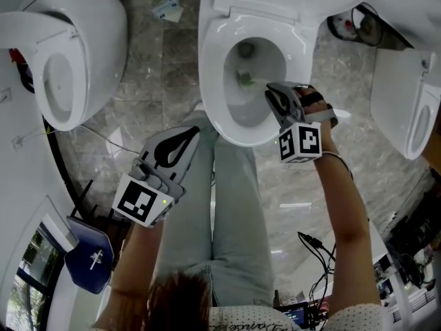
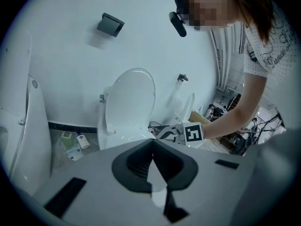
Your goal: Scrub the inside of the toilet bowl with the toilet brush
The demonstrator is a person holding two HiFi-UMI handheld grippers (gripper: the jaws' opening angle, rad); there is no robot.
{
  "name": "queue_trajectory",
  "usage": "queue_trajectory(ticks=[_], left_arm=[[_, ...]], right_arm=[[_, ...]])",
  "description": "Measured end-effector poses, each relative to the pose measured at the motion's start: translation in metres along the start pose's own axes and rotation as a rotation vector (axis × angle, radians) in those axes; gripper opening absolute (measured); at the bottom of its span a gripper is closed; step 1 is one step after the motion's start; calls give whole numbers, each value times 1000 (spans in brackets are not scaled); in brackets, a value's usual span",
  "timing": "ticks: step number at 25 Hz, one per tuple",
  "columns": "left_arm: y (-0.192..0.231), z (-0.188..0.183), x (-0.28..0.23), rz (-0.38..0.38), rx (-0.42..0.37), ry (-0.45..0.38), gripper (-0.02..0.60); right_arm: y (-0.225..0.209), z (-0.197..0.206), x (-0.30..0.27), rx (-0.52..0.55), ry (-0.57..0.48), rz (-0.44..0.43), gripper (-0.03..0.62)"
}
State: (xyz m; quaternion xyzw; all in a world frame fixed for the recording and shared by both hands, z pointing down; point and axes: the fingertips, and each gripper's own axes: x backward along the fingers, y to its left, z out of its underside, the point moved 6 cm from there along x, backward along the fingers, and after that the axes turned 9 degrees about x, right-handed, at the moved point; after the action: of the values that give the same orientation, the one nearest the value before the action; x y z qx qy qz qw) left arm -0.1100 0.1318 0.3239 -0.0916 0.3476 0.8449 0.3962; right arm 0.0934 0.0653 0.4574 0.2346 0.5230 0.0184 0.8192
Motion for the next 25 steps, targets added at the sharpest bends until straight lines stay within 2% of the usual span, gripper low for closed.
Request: queue_trajectory(ticks=[5,9,13,19,25], left_arm=[[0,5,-2,-6,10,41,3],[0,8,-2,-10,16,57,3],[1,7,-3,-19,31,59,3],[6,2,0,-33,23,6,3],[12,8,6,-71,41,26,3]], right_arm=[[5,12,5,111,27,0,83],[-8,20,2,158,47,63,83],[-25,23,-9,330,51,108,83],[-40,28,-23,614,9,50,81],[-56,40,-25,755,25,9,80]])
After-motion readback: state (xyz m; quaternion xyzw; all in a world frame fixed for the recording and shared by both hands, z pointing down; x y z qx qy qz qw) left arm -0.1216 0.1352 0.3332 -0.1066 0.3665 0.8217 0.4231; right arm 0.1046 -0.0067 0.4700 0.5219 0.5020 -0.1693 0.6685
